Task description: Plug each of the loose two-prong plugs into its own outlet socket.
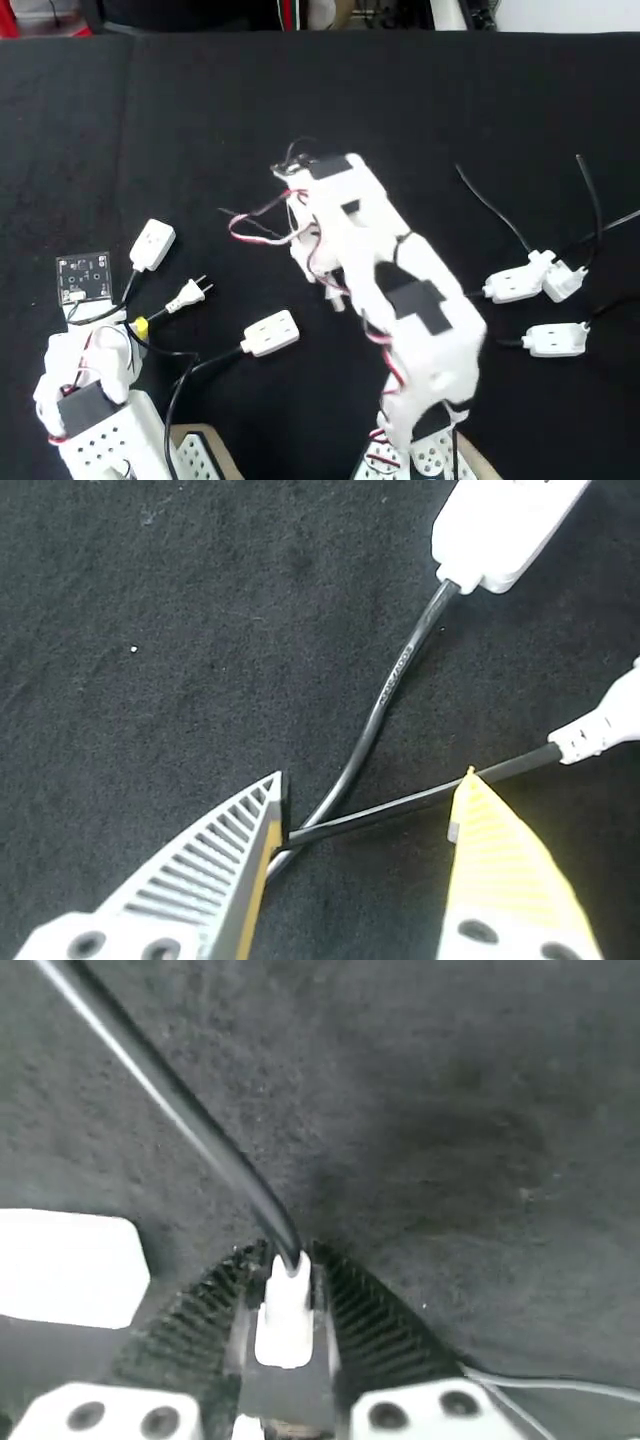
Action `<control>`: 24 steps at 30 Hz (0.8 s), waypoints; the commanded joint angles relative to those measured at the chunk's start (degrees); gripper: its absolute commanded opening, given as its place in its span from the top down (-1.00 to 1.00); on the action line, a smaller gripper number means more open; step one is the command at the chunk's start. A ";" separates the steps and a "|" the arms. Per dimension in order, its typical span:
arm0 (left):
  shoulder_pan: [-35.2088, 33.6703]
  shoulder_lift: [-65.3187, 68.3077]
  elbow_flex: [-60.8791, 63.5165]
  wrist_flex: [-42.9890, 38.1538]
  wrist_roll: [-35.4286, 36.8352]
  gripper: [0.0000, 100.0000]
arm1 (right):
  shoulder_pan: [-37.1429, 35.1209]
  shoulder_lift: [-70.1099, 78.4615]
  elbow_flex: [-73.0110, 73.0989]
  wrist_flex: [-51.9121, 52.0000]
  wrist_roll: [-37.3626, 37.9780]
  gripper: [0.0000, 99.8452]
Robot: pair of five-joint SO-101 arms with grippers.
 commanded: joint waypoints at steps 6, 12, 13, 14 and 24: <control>-0.57 -0.53 -0.13 -0.88 -0.44 0.47 | 1.32 11.56 -14.11 6.68 2.29 0.96; -0.57 -0.53 -0.13 -0.88 -0.44 0.47 | 1.23 13.58 -14.11 6.86 1.93 0.75; -0.57 -0.53 -0.13 -0.88 -0.44 0.47 | 1.14 13.58 -14.11 7.30 1.93 0.74; -0.57 -0.53 -0.13 -0.88 -0.44 0.47 | 1.14 13.41 -14.29 8.35 1.93 0.74; -0.48 -0.53 0.22 -0.97 -0.44 0.47 | 1.23 13.58 -22.29 15.21 2.02 0.74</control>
